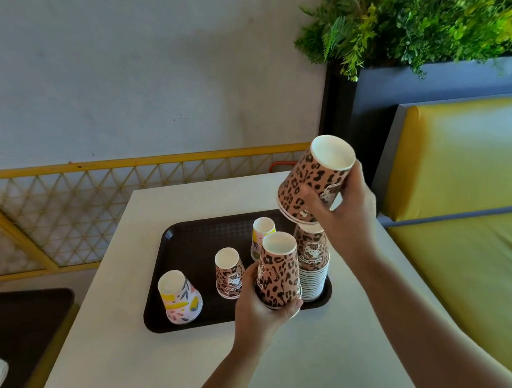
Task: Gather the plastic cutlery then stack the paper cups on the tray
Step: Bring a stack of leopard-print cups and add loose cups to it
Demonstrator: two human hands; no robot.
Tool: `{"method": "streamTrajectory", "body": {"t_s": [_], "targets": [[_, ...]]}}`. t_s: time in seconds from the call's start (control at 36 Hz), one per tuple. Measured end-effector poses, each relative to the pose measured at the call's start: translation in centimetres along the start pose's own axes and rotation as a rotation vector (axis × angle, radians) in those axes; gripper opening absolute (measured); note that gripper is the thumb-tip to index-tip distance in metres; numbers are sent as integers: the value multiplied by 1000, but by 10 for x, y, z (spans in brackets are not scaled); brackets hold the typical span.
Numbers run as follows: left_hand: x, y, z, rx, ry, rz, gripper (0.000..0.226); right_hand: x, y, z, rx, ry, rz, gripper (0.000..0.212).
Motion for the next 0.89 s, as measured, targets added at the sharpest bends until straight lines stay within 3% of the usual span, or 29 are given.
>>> {"method": "streamTrajectory", "body": {"t_s": [0.31,0.42,0.56,0.64,0.72,0.89], "targets": [[-1,2,-1,-37,-2,-9,76,19,-27,-57,135,-154,113,69],[-1,4,-4,-7,3,-12,76,29,-30,-66,143,-202,136,82],[-1,5,-9,21,23,-39,72,44,-22,-31,137,21,29,79],[-1,6,-12,16,7,-49,73,59,-35,-24,94,64,131,69],[-1,5,-17,6,-22,-56,79,73,-52,-23,59,19,255,78],[0,5,-23,45,-33,-47,83,81,-65,-31,93,-69,319,72]]}}
Point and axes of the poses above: each hand's wrist, its own x-axis away from the middle knuckle, its own y-axis out of the back of the hand, z = x × y, the point moved 8 cm from there along -x, towards the middle knuckle, and after that the axes turned 3 degrees about x, right-handed, at the moved point
